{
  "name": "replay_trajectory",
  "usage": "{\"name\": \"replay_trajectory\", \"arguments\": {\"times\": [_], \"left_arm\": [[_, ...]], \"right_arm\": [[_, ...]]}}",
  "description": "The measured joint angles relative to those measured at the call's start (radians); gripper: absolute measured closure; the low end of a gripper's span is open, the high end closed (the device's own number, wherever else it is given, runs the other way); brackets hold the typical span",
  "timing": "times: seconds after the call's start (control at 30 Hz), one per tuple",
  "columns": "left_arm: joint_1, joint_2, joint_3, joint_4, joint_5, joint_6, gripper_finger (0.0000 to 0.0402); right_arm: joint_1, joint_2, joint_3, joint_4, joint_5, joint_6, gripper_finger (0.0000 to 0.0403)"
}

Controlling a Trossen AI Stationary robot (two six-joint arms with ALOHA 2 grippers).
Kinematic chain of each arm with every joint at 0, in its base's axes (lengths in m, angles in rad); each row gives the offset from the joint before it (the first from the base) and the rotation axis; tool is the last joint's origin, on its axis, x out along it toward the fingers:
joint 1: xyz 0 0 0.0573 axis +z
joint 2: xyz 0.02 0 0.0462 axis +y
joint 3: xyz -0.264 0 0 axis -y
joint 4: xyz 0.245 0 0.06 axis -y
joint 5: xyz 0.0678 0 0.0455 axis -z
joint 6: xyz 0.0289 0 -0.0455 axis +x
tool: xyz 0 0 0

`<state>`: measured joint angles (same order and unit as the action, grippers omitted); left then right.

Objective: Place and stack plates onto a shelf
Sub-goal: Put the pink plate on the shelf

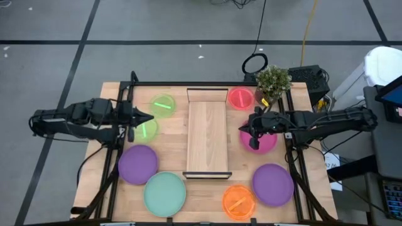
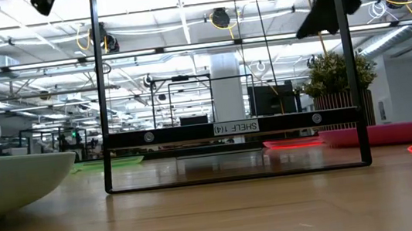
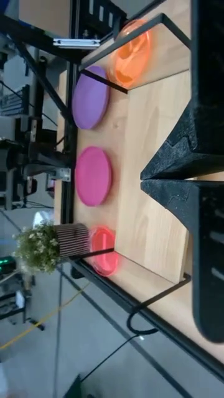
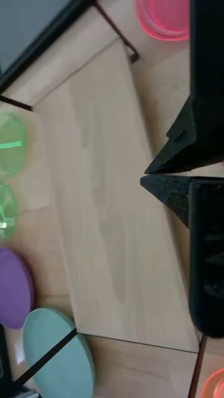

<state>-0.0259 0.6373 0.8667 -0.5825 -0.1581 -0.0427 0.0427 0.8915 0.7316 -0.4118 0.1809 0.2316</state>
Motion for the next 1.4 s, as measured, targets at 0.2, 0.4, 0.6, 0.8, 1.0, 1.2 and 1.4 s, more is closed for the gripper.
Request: {"name": "replay_trajectory", "arguments": {"times": [0.2,0.4,0.6,0.8,1.0,1.2,1.4], "left_arm": [[-0.033,0.119,0.040,-0.009,0.002,-0.048,0.0398],[-0.077,0.210,0.042,-0.022,0.001,-0.069,0.0398],[-0.097,0.318,0.042,-0.021,0.002,-0.075,0.0398],[-0.122,0.413,0.042,-0.048,0.003,-0.095,0.0398],[-0.126,0.468,0.042,-0.043,0.003,-0.088,0.0398],[-0.126,0.481,0.041,-0.040,0.001,-0.122,0.0398],[-0.126,0.483,0.041,-0.043,0.001,-0.124,0.0398]], "right_arm": [[0.046,-0.062,-0.058,-0.020,-0.002,0.091,0.0403],[0.094,-0.098,-0.083,-0.062,0.000,0.157,0.0403],[0.140,-0.073,-0.084,-0.135,0.002,0.218,0.0403],[0.199,0.032,-0.084,-0.236,0.042,0.255,0.0397],[0.235,0.160,-0.084,-0.256,0.027,0.244,0.0348],[0.262,0.243,-0.084,-0.242,0.025,0.220,0.0286],[0.282,0.297,-0.084,-0.240,0.027,0.228,0.0267]]}}
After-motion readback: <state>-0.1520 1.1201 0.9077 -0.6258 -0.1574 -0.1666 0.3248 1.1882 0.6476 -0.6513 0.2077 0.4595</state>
